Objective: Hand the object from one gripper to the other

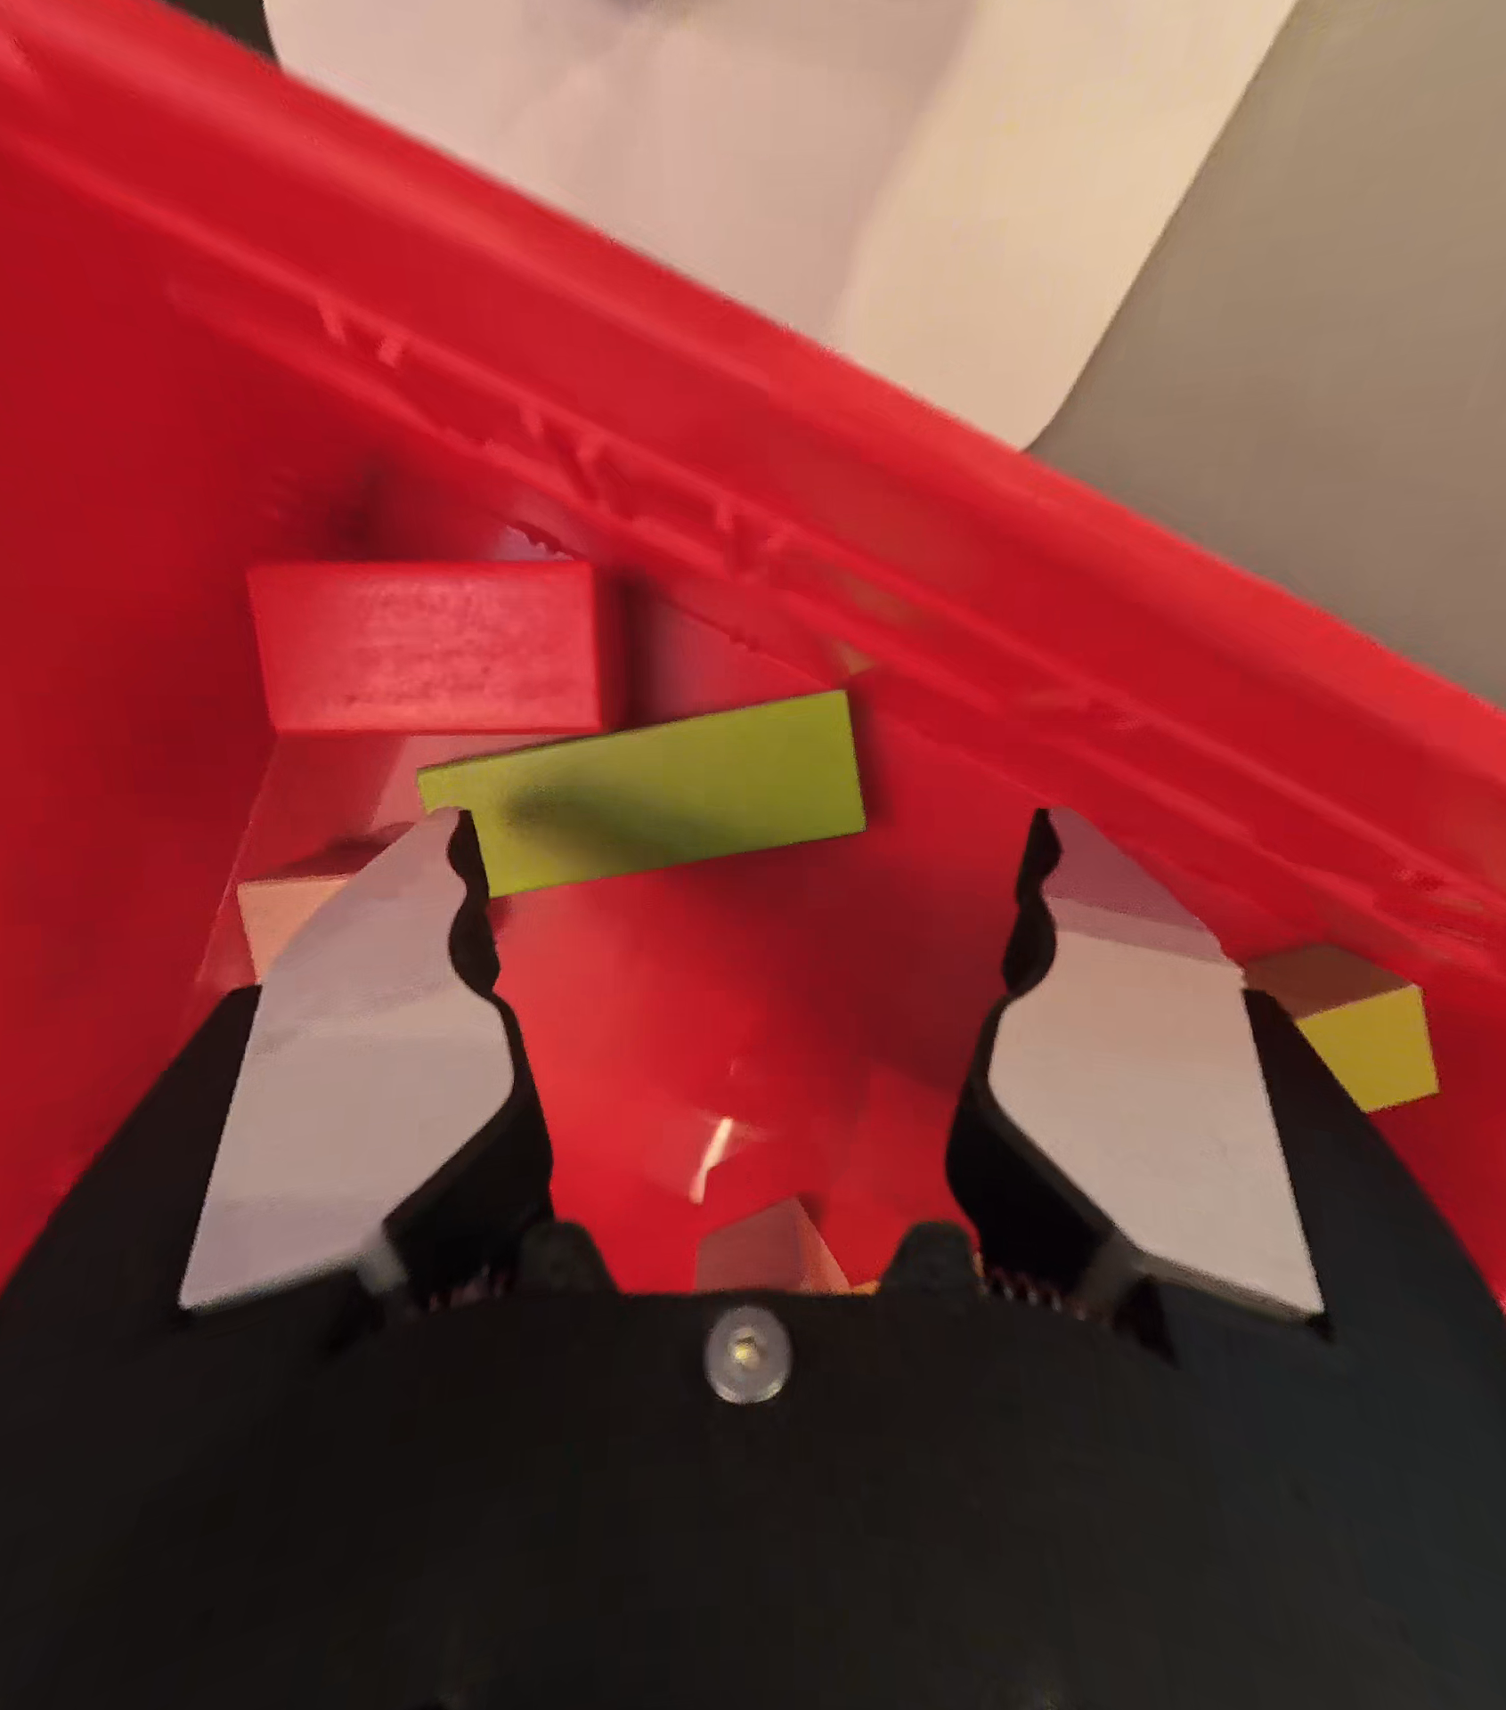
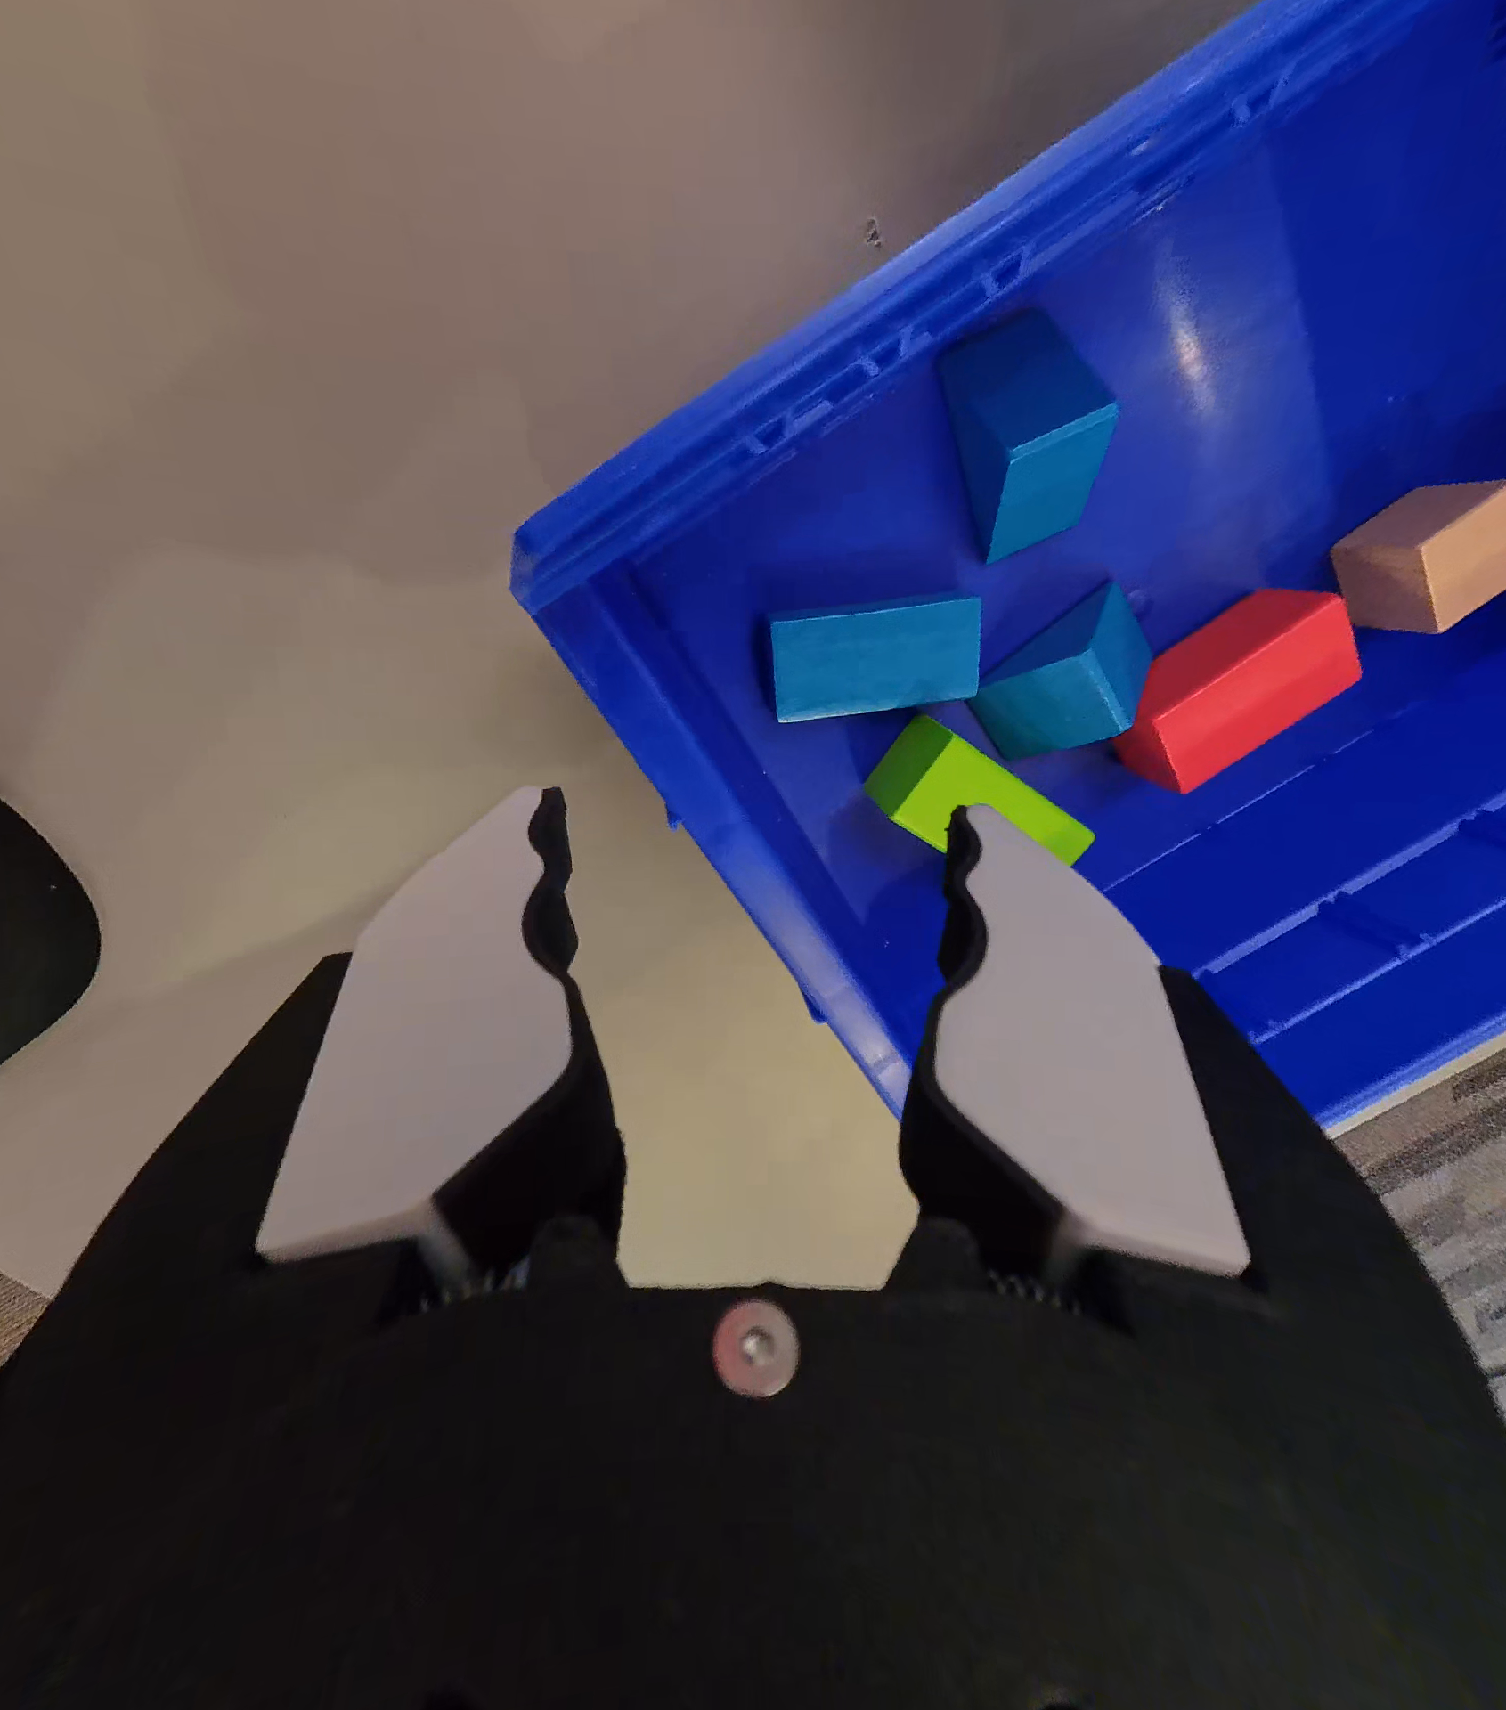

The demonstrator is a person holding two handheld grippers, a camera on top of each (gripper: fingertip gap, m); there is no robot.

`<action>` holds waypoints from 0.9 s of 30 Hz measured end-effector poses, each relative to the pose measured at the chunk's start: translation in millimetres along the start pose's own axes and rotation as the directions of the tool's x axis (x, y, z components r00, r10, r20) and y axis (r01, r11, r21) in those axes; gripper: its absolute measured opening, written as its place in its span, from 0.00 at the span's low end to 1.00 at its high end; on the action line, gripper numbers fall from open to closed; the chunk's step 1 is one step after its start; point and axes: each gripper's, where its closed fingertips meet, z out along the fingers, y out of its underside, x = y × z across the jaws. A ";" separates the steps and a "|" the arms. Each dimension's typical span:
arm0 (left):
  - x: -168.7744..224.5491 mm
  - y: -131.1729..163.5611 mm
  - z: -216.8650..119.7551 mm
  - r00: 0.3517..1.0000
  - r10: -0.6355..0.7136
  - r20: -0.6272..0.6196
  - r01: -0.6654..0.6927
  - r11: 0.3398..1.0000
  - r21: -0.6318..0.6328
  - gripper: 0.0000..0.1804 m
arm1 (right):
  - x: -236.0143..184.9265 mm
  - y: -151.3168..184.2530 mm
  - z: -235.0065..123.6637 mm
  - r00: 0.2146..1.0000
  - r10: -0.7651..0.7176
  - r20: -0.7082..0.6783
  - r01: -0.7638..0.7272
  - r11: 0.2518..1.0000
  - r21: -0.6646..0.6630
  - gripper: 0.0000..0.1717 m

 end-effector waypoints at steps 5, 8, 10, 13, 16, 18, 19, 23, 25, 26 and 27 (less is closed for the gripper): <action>-19.9 -6.1 10.5 0.995 -0.004 0.099 -0.002 0.998 0.058 0.69 | -6.6 1.2 0.9 1.000 -0.012 0.004 0.012 1.000 0.005 0.44; -22.6 -4.0 15.6 0.994 -0.021 0.111 0.013 0.997 0.072 0.69 | -8.5 1.1 -1.3 1.000 -0.015 0.002 0.015 1.000 0.024 0.44; -16.0 6.9 24.8 0.995 -0.097 0.035 0.095 0.994 0.046 0.65 | -9.1 0.9 -3.2 1.000 -0.014 0.001 0.014 0.999 0.039 0.44; -18.7 10.2 22.5 0.986 -0.159 0.044 0.156 0.985 0.069 0.61 | -9.8 1.6 -3.9 1.000 -0.016 -0.002 0.016 0.999 0.047 0.44; -15.7 12.5 20.4 0.987 -0.156 0.047 0.155 0.987 0.041 0.57 | -11.4 1.8 -3.5 1.000 -0.015 0.001 0.015 0.999 0.052 0.43; -15.4 14.8 18.6 0.985 -0.159 0.063 0.157 0.987 0.031 0.57 | -14.6 -0.4 -5.9 1.000 -0.015 0.006 0.014 0.997 0.072 0.43; -14.5 16.4 16.7 0.983 -0.168 0.069 0.166 0.986 0.033 0.57 | -15.9 -1.6 -8.1 1.000 -0.013 0.004 0.012 0.996 0.083 0.43; -12.9 18.9 -7.0 0.975 -0.180 0.132 0.168 0.981 0.099 0.57 | -23.1 -11.7 -25.3 1.000 -0.004 -0.010 0.006 0.986 0.165 0.43; -9.8 16.9 -27.8 0.968 -0.199 0.154 0.171 0.969 0.177 0.57 | -28.2 -24.6 -39.0 1.000 -0.009 -0.027 0.015 0.971 0.240 0.43; -5.1 14.4 -39.4 0.968 -0.199 0.151 0.162 0.961 0.225 0.57 | -32.6 -35.0 -47.6 1.000 -0.009 -0.028 0.017 0.955 0.295 0.44; 2.5 8.7 -52.4 0.973 -0.183 0.143 0.136 0.948 0.289 0.57 | -38.9 -48.0 -57.2 1.000 -0.012 -0.020 0.019 0.934 0.358 0.44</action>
